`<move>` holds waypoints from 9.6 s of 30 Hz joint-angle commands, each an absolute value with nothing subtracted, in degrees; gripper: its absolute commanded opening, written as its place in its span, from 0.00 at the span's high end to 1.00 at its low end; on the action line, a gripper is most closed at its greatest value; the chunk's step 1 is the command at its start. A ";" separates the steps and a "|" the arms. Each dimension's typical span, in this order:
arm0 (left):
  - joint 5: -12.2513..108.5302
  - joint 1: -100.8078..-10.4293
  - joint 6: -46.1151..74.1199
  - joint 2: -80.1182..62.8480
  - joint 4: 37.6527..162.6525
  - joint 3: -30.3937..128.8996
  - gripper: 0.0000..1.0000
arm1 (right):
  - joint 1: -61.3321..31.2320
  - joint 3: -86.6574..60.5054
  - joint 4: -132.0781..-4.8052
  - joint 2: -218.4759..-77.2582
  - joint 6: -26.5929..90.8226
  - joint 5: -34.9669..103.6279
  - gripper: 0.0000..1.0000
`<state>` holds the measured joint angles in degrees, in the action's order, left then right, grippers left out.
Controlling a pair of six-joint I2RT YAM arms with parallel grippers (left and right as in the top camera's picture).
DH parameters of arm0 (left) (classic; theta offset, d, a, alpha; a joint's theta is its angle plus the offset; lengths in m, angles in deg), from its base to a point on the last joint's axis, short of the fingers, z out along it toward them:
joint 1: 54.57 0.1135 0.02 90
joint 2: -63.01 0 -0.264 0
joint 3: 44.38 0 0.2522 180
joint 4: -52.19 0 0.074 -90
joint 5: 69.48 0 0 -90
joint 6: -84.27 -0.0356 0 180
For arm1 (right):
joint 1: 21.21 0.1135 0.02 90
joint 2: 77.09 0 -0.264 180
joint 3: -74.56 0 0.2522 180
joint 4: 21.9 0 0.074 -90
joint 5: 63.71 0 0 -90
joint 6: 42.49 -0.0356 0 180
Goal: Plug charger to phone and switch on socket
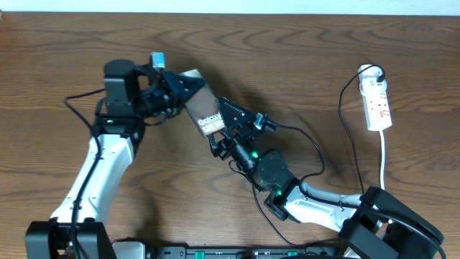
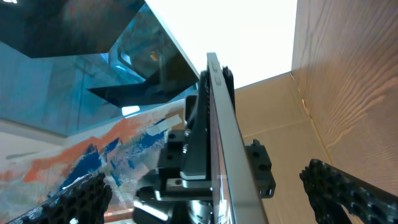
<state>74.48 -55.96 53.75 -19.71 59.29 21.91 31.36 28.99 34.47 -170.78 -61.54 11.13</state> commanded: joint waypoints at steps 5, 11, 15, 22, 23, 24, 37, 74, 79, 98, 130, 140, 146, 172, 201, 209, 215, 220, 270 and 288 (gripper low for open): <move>87.68 -44.64 53.22 -18.96 57.19 22.43 0.93 | 31.19 28.07 35.63 -170.74 -50.24 10.63 0.01; 96.68 -36.11 53.22 -18.96 56.73 22.43 0.93 | 28.22 28.07 38.65 -170.74 -33.54 20.33 0.01; 102.59 -32.11 53.22 -18.96 54.94 22.43 0.93 | 23.14 27.94 36.77 -170.74 -32.95 30.58 0.01; 107.39 -29.93 52.98 -18.96 51.51 22.43 0.93 | 15.30 20.44 15.06 -170.72 -30.77 49.36 0.01; 107.57 -29.95 53.01 -18.96 50.50 22.43 0.93 | 14.66 18.37 10.01 -170.72 -29.33 51.41 0.01; 107.55 -29.95 53.01 -18.96 49.98 22.43 0.93 | 14.14 15.63 3.59 -170.72 -27.25 53.49 0.01; 107.55 -29.95 51.28 -18.96 49.72 22.43 0.92 | 13.75 -5.63 -64.15 -170.74 -7.53 45.88 0.01; 107.74 -29.95 48.68 -18.96 49.74 22.41 0.93 | 19.39 -6.38 -87.73 -181.93 -1.41 40.51 0.17; 107.77 -29.95 48.68 -18.96 49.74 22.41 0.93 | 19.39 -6.38 -87.16 -184.23 1.60 40.09 0.25; 107.77 -29.95 48.07 -18.96 49.74 22.41 0.93 | 19.41 -6.38 -83.01 -189.08 8.79 37.51 0.41; 107.79 -29.95 48.07 -18.96 49.76 22.41 0.93 | 19.28 -6.84 -84.08 -192.49 10.70 45.60 0.99; 108.53 -29.95 47.80 -18.96 49.72 22.41 0.93 | 19.23 -13.68 -79.71 -192.38 33.80 71.78 0.99; 109.93 -29.95 45.62 -18.96 49.72 22.41 0.92 | 19.10 -16.30 -72.96 -192.16 44.64 89.38 0.99; 107.20 -29.95 44.85 -18.96 46.90 22.43 0.93 | 18.97 -16.39 -48.76 -192.16 41.73 110.49 0.99; 100.86 -30.87 44.90 -18.96 45.22 22.41 0.92 | 19.30 -16.39 -12.28 -192.16 11.09 105.77 0.99; 101.71 -30.91 44.88 -18.96 45.22 22.41 0.92 | 19.39 -16.39 -12.24 -192.16 10.00 104.17 0.99; 102.32 -30.91 44.85 -18.96 45.17 22.41 0.93 | 19.39 -16.39 -12.21 -192.16 9.82 104.22 0.99; 102.45 -30.91 44.85 -18.96 45.17 22.41 0.93 | 19.39 -16.39 -11.91 -192.16 9.84 104.24 0.99; 106.32 -30.91 45.51 -18.96 43.73 22.41 0.93 | 20.46 -16.39 -8.02 -192.18 6.19 100.11 0.99; 107.09 -30.91 45.51 -18.96 42.64 22.41 0.92 | 20.46 -16.39 -8.00 -192.18 1.21 94.89 0.99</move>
